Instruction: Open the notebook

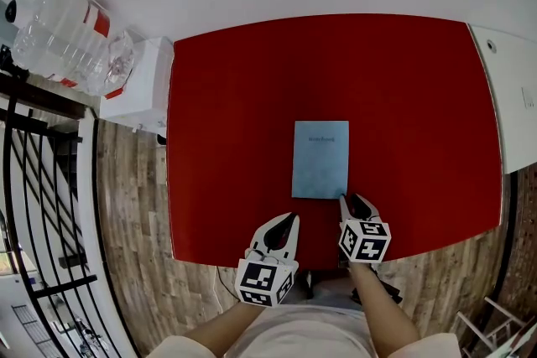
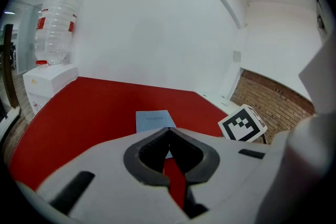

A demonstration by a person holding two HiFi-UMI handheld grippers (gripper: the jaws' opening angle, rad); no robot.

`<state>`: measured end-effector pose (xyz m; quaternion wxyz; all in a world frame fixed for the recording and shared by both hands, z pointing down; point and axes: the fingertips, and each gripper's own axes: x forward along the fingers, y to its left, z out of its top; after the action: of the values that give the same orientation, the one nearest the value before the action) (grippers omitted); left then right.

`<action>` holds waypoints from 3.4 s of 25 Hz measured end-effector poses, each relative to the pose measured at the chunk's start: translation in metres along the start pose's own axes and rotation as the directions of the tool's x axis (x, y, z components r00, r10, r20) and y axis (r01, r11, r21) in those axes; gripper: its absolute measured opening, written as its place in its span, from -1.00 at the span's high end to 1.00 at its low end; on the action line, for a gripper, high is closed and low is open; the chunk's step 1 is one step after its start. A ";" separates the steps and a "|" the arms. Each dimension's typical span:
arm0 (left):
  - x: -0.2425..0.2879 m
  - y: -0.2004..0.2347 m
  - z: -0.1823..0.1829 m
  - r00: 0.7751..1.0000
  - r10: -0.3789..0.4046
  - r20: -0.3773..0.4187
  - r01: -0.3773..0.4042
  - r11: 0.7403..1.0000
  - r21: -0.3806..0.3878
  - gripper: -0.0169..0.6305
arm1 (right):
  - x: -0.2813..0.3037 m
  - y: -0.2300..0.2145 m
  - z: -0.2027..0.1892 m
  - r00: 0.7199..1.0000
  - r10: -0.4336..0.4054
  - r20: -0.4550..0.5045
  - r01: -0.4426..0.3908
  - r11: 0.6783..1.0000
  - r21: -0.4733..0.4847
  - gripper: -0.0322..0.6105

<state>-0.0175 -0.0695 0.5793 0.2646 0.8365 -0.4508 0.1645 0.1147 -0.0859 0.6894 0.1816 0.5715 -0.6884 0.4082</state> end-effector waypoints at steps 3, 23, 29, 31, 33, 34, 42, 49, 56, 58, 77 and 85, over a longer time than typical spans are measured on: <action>0.003 0.003 -0.005 1.000 0.005 -0.013 -0.005 1.000 -0.004 0.93 | 0.012 -0.009 -0.005 1.000 -0.009 -0.026 0.010 0.999 0.033 0.60; 0.012 0.004 -0.018 0.999 0.018 -0.042 -0.019 1.000 -0.025 0.93 | 0.033 -0.010 -0.014 0.986 0.028 -0.166 -0.022 0.999 0.037 0.71; 0.011 0.007 -0.021 0.998 0.033 -0.046 -0.035 0.999 -0.035 0.93 | 0.033 -0.006 -0.011 0.988 0.061 -0.145 -0.053 0.997 0.056 0.83; 0.011 0.009 -0.021 0.998 0.036 -0.047 -0.038 0.999 -0.037 0.93 | 0.033 -0.005 -0.010 0.988 0.077 -0.137 -0.067 0.995 0.075 0.83; 0.010 0.009 -0.022 0.998 0.039 -0.047 -0.041 0.998 -0.038 0.93 | 0.031 -0.005 -0.007 0.988 0.093 -0.124 -0.082 0.993 0.088 0.83; 0.010 0.009 -0.022 0.998 0.040 -0.047 -0.042 0.998 -0.039 0.93 | 0.028 -0.005 -0.004 0.988 0.100 -0.116 -0.089 0.992 0.092 0.83; 0.006 0.012 -0.019 0.998 0.048 -0.036 -0.050 0.998 -0.037 0.93 | 0.001 -0.005 0.045 0.997 0.071 -0.024 -0.072 0.996 -0.056 0.86; -0.005 0.015 -0.018 0.998 0.060 -0.024 -0.061 0.997 -0.050 0.93 | -0.035 0.075 0.063 0.989 0.144 0.032 -0.126 0.938 -0.323 0.87; -0.027 0.037 -0.020 0.991 0.130 -0.009 -0.130 0.988 -0.089 0.93 | -0.032 0.155 0.050 0.960 0.279 -0.021 -0.263 0.874 -0.408 0.87; -0.037 0.046 -0.023 0.987 0.158 -0.009 -0.158 0.982 -0.105 0.93 | -0.026 0.175 0.043 0.951 0.306 -0.048 -0.297 0.856 -0.423 0.87; -0.117 0.112 -0.077 0.930 0.366 -0.044 -0.365 0.898 -0.244 0.93 | 0.093 0.234 -0.066 0.938 0.199 -0.283 -0.326 0.779 -0.536 0.86; -0.130 0.127 -0.087 0.918 0.392 -0.053 -0.392 0.880 -0.270 0.93 | 0.097 0.240 -0.074 0.958 0.164 -0.235 -0.275 0.752 -0.598 0.86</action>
<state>-0.1981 0.0112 0.6201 0.3389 0.6832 -0.6294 0.1490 -0.1533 -0.0879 0.7180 0.3685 0.3571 -0.8292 0.2217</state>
